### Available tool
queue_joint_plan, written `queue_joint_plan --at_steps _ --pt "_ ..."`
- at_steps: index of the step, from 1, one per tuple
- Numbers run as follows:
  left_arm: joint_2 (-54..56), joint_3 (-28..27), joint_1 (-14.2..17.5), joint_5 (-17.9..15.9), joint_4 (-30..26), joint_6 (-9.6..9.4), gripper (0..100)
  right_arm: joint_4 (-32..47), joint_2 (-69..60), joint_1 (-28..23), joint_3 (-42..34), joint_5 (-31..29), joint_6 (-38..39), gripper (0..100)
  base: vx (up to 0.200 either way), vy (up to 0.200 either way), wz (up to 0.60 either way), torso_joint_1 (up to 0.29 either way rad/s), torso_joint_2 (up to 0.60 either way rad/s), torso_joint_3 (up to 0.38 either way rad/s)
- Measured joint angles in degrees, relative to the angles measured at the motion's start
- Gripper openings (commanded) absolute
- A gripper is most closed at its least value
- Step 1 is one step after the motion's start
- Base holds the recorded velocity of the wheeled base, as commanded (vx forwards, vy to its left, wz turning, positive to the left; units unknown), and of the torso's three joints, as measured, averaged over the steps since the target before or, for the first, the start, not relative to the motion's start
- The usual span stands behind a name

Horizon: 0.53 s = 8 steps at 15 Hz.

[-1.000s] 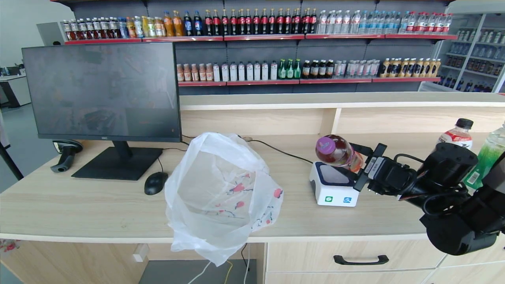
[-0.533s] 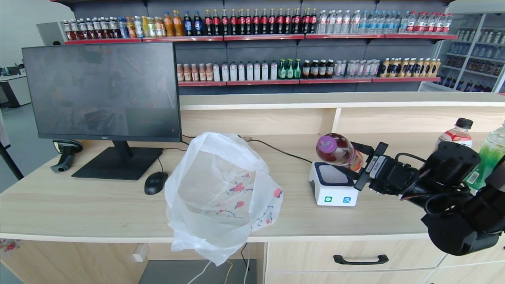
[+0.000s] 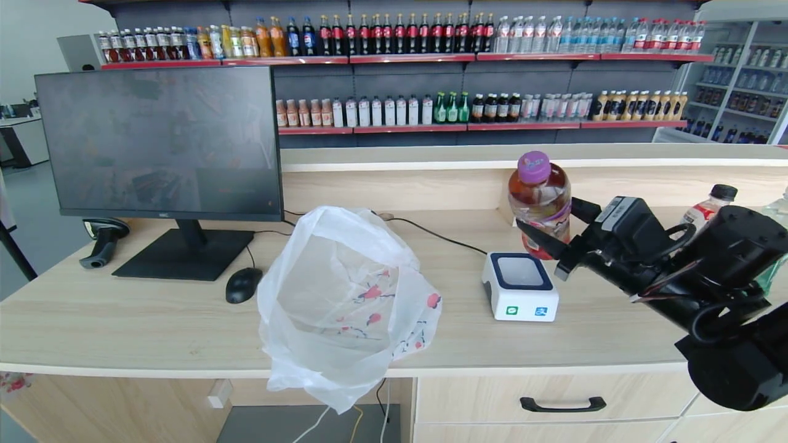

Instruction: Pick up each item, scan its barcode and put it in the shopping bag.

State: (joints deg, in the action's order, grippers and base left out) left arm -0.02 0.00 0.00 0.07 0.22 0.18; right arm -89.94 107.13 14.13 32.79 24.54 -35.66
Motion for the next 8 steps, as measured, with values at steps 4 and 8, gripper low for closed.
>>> queue_joint_plan --at_steps 4,8 --pt "0.00 0.00 0.00 0.00 0.02 0.02 100 -0.07 -6.44 5.38 -1.90 -19.50 16.47 0 0.000 0.000 0.00 0.000 0.00 0.000" --pt "0.00 0.00 0.00 0.00 0.00 0.00 100 0.02 -9.73 7.92 -3.17 -29.00 30.38 0 0.000 0.000 0.00 0.000 0.00 0.000"
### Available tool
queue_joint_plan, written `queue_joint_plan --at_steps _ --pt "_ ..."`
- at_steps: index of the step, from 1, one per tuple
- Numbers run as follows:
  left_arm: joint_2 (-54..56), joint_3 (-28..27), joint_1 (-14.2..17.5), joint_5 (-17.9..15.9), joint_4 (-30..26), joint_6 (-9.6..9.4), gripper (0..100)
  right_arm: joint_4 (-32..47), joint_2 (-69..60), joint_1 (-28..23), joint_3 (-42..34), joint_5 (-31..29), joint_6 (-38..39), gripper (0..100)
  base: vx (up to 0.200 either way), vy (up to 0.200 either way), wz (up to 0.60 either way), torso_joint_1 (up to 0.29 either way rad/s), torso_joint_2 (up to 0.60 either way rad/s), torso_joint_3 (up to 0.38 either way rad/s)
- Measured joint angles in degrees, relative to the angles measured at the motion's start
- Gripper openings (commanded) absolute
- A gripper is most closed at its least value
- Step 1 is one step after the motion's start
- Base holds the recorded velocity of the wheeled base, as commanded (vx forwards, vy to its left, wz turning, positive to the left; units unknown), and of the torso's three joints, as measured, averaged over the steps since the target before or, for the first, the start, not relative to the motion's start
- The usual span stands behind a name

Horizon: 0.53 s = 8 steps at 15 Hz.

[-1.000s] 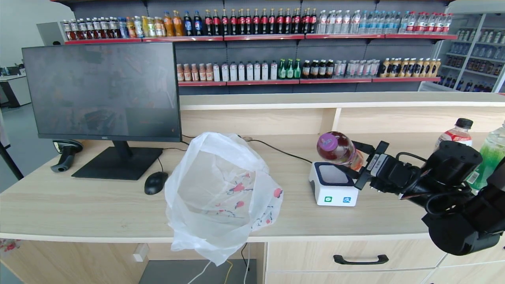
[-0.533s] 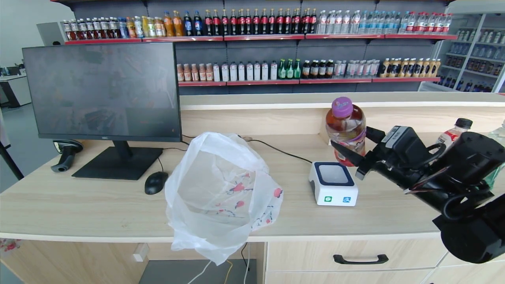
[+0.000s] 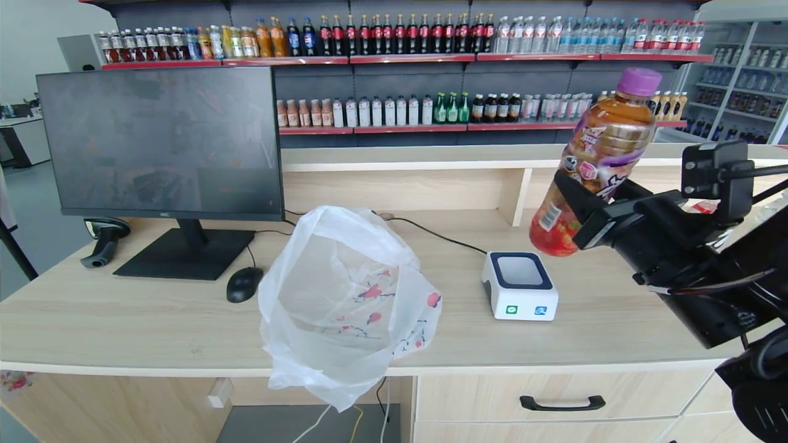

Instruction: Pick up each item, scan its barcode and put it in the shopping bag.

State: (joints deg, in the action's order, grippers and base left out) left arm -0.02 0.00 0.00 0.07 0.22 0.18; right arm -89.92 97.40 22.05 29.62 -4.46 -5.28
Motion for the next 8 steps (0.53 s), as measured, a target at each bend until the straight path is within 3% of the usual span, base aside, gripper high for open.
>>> queue_joint_plan --at_steps 5,8 --pt "0.00 0.00 0.00 -0.02 0.02 -0.02 100 0.01 0.22 0.22 -0.99 -5.13 5.30 0 0.000 0.000 0.00 0.000 0.00 0.000" --pt "0.00 0.00 0.00 0.00 0.00 0.02 100 -0.05 0.41 0.18 -1.40 -5.25 5.14 0 -0.200 0.000 0.00 0.009 -0.01 0.002"
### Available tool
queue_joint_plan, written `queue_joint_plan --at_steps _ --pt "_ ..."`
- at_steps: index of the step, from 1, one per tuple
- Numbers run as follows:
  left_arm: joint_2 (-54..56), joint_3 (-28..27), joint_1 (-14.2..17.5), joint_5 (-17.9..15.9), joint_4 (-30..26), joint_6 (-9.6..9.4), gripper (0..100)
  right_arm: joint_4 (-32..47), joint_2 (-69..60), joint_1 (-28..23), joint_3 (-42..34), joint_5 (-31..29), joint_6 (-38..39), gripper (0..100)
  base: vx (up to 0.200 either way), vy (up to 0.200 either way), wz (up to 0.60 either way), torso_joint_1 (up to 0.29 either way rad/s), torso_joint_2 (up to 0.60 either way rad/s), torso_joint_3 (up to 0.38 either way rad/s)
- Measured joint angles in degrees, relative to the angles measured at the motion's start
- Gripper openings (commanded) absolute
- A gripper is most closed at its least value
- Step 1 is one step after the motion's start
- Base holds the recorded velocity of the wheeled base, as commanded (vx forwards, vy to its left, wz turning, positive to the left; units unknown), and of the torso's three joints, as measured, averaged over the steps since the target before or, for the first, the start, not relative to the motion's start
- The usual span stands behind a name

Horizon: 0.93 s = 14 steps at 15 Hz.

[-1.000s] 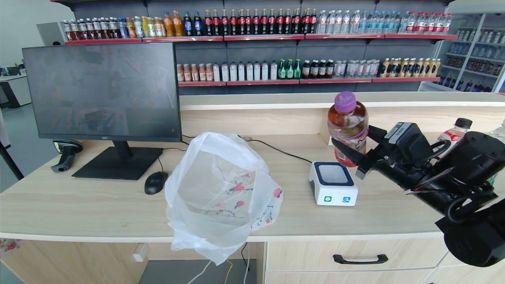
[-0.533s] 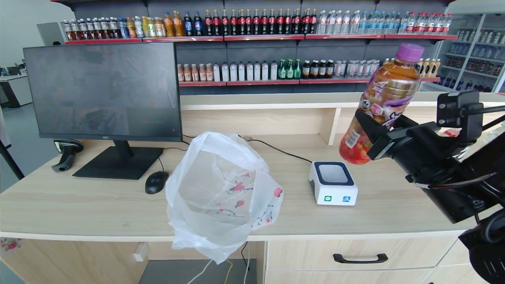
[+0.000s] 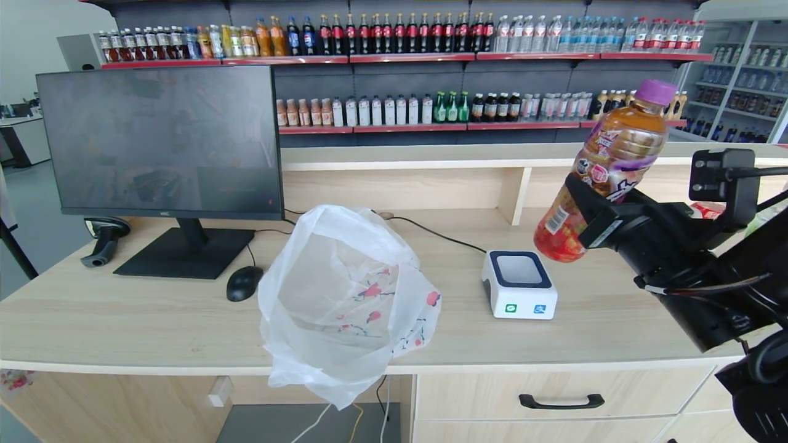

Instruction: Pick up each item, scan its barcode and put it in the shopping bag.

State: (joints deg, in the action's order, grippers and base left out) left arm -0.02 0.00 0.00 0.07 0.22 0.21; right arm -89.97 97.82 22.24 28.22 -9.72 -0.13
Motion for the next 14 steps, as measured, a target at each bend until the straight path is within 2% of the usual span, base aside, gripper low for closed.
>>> queue_joint_plan --at_steps 2,5,14 --pt "0.00 0.00 0.00 0.00 0.02 0.01 100 0.24 0.02 -0.02 -0.30 0.00 -0.07 0 -0.200 0.000 0.00 0.007 0.01 0.000" --pt "0.02 0.00 0.00 0.00 0.02 0.01 100 0.09 -0.22 0.00 -0.33 0.06 0.02 0 0.000 0.000 0.00 0.000 0.00 0.000" --pt "0.00 0.00 0.00 0.00 0.02 0.22 100 0.06 -1.60 -0.16 -1.18 0.00 0.13 0 0.000 0.200 0.00 0.008 0.01 0.002"
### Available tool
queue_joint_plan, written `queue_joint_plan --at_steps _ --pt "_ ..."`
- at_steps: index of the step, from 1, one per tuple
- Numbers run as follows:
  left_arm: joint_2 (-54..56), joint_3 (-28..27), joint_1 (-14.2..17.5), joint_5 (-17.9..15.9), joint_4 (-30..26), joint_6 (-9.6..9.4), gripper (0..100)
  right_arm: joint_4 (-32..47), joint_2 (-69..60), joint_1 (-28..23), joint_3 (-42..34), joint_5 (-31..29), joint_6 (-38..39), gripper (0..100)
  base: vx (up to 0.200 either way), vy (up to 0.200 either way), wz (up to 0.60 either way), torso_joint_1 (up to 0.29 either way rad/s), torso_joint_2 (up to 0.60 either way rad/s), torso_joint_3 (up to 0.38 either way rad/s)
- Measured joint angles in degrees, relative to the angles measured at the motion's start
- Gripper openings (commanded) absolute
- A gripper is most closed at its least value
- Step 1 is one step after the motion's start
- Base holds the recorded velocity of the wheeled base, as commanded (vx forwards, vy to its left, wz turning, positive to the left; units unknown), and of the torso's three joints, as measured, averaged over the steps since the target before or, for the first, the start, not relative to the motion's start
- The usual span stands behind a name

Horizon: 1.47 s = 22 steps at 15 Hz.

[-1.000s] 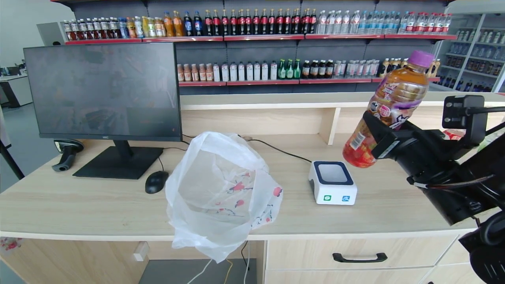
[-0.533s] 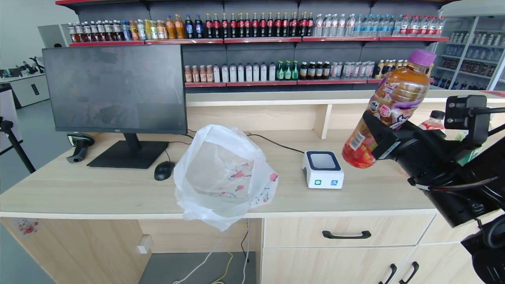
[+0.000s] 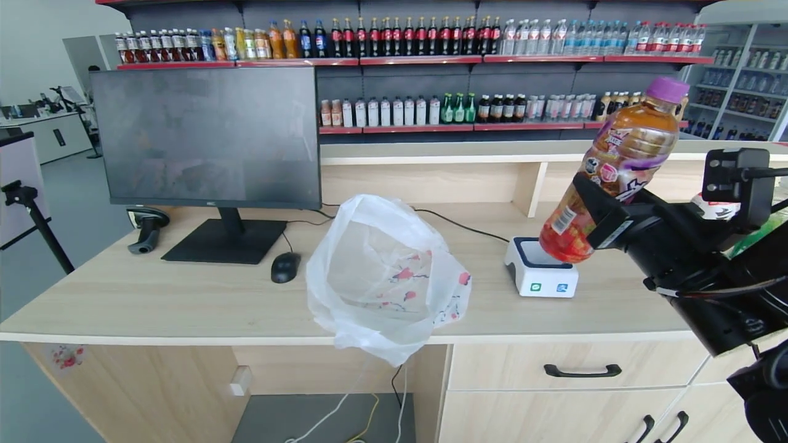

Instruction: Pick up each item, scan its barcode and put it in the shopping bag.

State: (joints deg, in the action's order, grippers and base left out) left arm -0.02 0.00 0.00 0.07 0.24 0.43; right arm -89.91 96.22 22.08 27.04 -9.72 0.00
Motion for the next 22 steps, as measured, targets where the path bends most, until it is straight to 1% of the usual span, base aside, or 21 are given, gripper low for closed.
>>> queue_joint_plan --at_steps 4,13,18,22 --pt "0.00 0.00 0.00 0.00 -0.02 0.00 100 -0.01 -0.28 0.09 -0.23 0.04 0.00 0 0.000 0.200 0.00 0.002 0.00 0.002" --pt "0.00 0.00 0.00 0.00 0.00 -0.27 100 0.02 -0.33 0.29 -0.39 0.17 -0.05 0 0.000 0.000 0.00 0.000 0.00 0.000" --pt "0.00 0.00 0.00 0.00 -0.02 -0.11 100 -0.34 -0.41 0.35 -0.67 0.26 -0.07 0 0.200 0.000 0.00 -0.001 0.00 0.002" --pt "0.00 0.00 0.00 0.00 -0.02 -0.11 100 0.13 -0.28 0.50 -1.00 0.30 -0.07 0 0.000 0.000 0.00 0.000 0.00 0.000"
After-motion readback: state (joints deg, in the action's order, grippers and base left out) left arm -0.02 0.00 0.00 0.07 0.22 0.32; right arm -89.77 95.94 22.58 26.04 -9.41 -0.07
